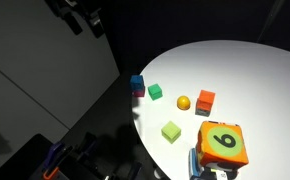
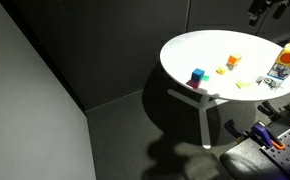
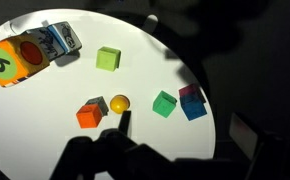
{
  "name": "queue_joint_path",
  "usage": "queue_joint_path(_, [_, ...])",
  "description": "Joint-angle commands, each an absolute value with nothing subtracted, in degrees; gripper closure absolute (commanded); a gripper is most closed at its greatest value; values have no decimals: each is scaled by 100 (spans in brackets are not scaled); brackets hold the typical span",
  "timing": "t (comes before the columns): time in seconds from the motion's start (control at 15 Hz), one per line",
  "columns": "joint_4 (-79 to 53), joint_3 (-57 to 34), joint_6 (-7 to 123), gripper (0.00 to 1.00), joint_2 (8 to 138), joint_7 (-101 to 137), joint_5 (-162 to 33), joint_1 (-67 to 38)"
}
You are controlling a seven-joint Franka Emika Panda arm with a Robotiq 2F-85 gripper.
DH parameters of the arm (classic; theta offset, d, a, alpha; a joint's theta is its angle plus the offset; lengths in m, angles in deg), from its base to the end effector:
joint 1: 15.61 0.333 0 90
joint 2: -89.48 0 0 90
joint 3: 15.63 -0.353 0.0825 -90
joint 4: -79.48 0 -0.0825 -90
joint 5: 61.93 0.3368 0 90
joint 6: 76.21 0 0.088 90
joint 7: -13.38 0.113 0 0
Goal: Pick up the light green block and place it on the green block
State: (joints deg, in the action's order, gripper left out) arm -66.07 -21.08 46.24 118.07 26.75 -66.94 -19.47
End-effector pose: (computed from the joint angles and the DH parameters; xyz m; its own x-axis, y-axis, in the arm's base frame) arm 0.3398 0.0088 0.4988 0.9797 -0.1638 0.1157 -0.1755 -0.9795 0.0989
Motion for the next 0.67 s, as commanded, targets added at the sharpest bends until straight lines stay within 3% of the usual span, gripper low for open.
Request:
queue_joint_path(0.0, [-6282, -1809, 4294, 0, 11544, 2534, -6482, -1939])
queue_joint_path(0.6, [-5303, -912, 3274, 0, 10550, 1708, -5245, -1961])
